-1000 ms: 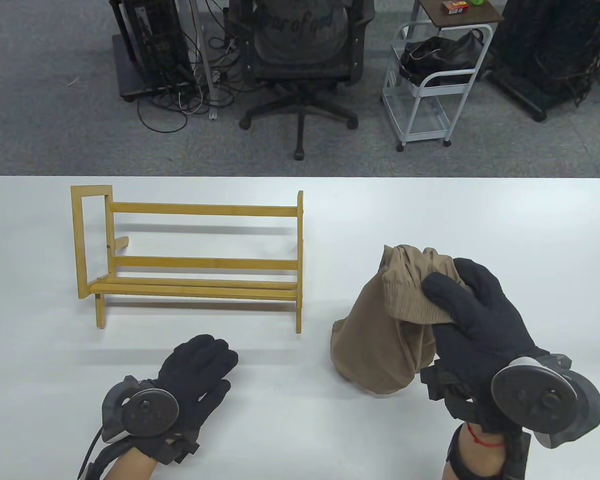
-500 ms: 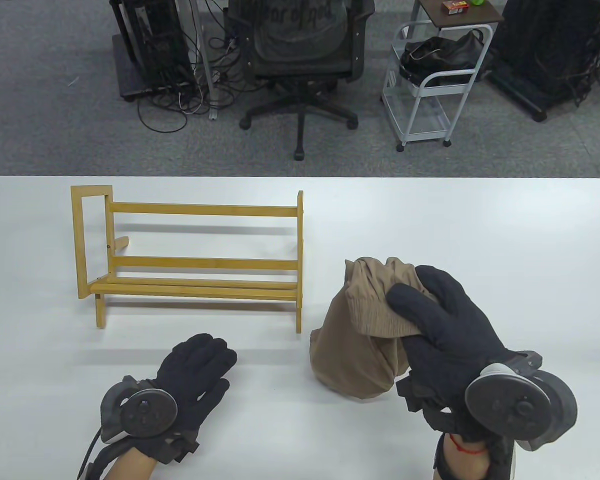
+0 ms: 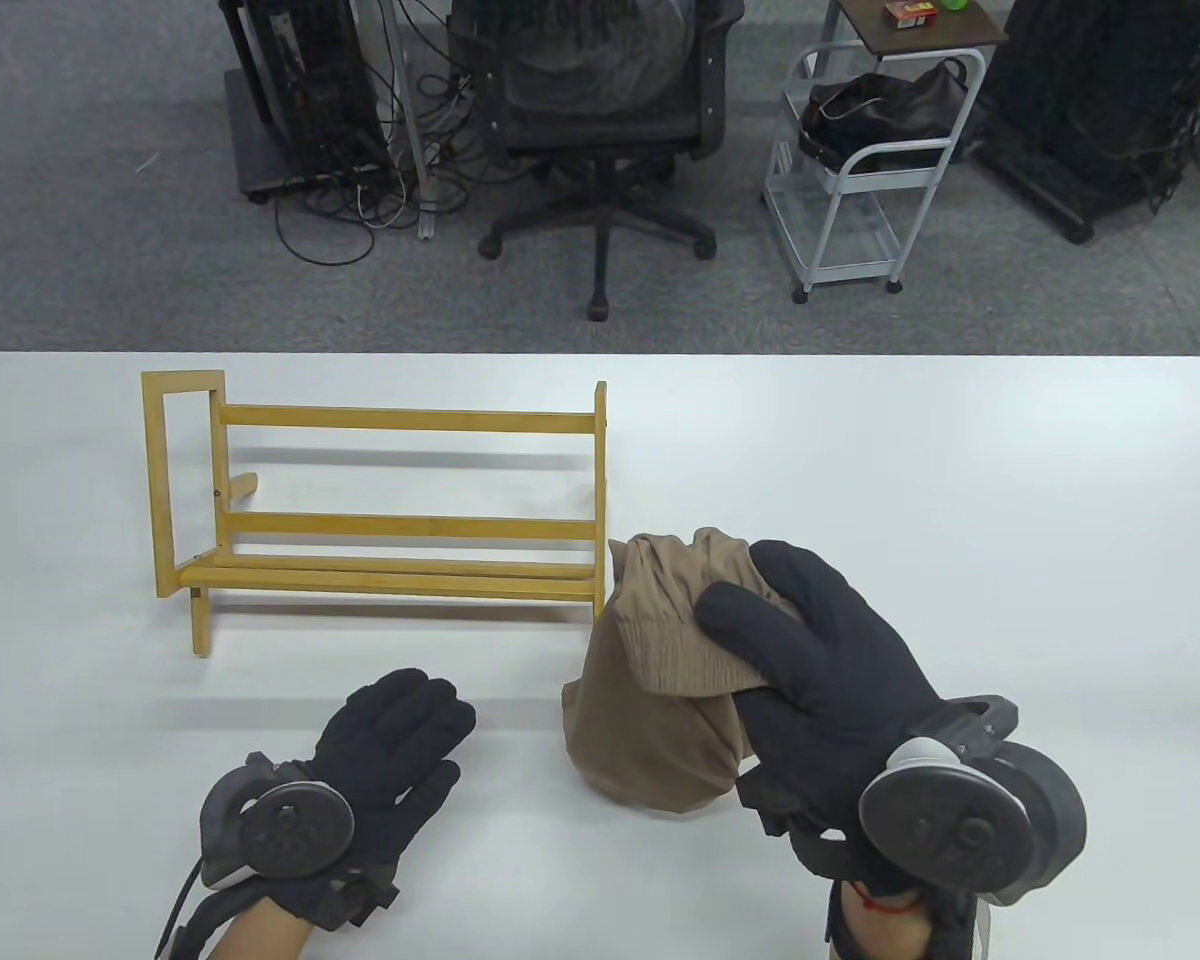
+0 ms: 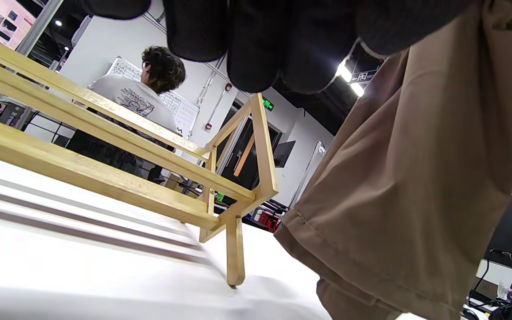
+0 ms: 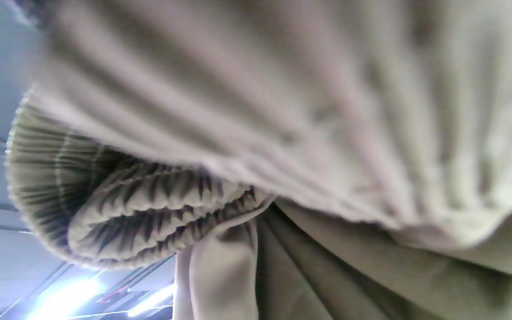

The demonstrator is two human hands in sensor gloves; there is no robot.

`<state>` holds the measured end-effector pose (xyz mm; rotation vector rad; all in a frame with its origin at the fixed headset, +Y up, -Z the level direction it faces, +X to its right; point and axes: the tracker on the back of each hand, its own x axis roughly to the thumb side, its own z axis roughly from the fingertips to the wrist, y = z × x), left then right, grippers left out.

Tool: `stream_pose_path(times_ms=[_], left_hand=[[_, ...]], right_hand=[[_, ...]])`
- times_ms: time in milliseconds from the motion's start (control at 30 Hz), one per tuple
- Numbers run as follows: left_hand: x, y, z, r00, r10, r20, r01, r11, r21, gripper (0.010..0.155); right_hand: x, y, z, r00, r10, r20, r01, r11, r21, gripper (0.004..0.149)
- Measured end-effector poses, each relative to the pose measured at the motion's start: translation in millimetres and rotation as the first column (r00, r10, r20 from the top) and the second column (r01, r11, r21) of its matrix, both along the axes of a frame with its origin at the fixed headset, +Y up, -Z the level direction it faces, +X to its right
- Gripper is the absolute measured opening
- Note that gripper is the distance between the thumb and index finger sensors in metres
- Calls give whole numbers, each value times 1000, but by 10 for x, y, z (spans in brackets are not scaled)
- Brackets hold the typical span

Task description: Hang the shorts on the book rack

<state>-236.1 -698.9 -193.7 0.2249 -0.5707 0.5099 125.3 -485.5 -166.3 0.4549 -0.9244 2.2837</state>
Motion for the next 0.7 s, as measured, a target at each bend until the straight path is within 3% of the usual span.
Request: stream_pose_path(times_ms=[700], left_hand=[[-45, 30, -5, 999, 42, -9, -42, 999, 1, 54]], right_hand=[[-587, -47, 20, 990, 14, -139, -15, 1000, -6, 35]])
